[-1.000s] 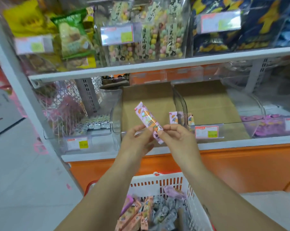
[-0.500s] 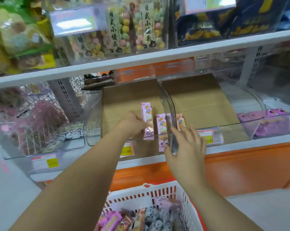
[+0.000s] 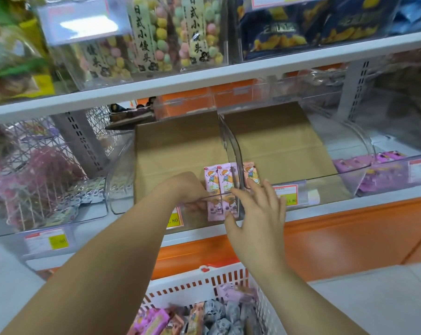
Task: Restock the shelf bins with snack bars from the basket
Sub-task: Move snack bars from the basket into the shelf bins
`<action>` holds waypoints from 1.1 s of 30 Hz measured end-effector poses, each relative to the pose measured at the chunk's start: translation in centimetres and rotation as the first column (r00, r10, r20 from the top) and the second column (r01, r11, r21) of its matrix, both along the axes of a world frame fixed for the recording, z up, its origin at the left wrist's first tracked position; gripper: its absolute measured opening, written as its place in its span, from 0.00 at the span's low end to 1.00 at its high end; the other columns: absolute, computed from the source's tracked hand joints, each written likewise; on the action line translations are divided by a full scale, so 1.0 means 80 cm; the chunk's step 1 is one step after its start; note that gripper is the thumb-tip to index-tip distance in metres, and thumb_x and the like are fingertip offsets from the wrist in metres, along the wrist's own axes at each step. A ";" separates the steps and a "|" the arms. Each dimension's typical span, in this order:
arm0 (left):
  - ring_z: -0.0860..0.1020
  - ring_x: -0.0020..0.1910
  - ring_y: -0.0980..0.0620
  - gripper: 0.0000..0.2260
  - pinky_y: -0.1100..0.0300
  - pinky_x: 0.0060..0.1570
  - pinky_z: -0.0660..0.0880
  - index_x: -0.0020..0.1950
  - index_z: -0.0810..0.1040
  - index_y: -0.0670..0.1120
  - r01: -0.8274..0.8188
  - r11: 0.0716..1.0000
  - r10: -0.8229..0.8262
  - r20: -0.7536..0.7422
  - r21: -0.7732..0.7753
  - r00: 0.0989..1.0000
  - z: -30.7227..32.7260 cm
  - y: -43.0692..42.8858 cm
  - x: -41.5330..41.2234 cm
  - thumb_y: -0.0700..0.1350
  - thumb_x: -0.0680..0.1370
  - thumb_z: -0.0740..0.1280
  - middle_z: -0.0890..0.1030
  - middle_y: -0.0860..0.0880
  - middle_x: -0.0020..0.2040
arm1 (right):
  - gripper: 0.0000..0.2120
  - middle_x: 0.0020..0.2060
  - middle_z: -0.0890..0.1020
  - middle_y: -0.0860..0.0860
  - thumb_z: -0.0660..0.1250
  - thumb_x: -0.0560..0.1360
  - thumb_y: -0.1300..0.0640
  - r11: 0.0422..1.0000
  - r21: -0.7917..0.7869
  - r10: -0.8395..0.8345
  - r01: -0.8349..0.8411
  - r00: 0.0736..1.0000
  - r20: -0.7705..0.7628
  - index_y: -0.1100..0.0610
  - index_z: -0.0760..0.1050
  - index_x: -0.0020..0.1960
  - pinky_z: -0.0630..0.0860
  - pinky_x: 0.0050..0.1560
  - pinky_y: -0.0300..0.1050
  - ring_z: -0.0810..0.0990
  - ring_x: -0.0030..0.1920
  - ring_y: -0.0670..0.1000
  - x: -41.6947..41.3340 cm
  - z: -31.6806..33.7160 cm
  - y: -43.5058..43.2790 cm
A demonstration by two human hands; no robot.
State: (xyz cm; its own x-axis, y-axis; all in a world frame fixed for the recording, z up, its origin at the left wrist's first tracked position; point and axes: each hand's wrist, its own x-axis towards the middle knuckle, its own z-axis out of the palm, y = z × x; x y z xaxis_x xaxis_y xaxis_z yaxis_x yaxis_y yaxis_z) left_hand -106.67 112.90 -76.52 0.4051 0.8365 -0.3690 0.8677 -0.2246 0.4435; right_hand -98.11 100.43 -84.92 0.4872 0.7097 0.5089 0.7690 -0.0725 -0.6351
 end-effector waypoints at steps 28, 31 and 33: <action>0.57 0.75 0.46 0.24 0.53 0.68 0.63 0.76 0.56 0.57 -0.140 0.984 0.154 -0.122 0.114 0.980 -0.327 -0.143 -0.248 0.57 0.81 0.56 0.54 0.51 0.78 | 0.11 0.63 0.70 0.56 0.60 0.79 0.66 0.091 -0.970 0.522 -0.225 0.840 -0.146 0.64 0.71 0.61 0.67 0.58 0.43 0.72 0.62 0.54 -0.015 -0.163 -0.001; 0.57 0.75 0.45 0.27 0.48 0.68 0.64 0.77 0.50 0.58 -0.092 0.993 0.105 -0.204 0.073 0.973 -0.351 -0.145 -0.246 0.55 0.81 0.56 0.49 0.51 0.78 | 0.24 0.71 0.62 0.60 0.62 0.77 0.67 0.094 -0.974 0.546 -0.206 0.829 -0.123 0.58 0.65 0.71 0.70 0.62 0.51 0.68 0.67 0.61 -0.007 -0.189 0.005; 0.57 0.75 0.44 0.27 0.46 0.68 0.63 0.77 0.49 0.57 -0.106 0.990 0.123 -0.225 0.088 0.967 -0.361 -0.144 -0.245 0.54 0.80 0.57 0.51 0.49 0.78 | 0.23 0.71 0.65 0.59 0.63 0.76 0.65 0.103 -0.980 0.587 -0.173 0.805 -0.080 0.56 0.67 0.71 0.70 0.63 0.51 0.68 0.67 0.61 -0.010 -0.199 0.009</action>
State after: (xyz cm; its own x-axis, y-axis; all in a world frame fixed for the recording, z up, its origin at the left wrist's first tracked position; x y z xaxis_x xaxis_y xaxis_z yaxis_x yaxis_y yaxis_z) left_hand -126.24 101.35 -105.36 0.2169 0.9011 -0.3755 0.9660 -0.1427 0.2154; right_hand -98.89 101.16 -100.80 -0.0187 0.7681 -0.6401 0.9920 -0.0656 -0.1077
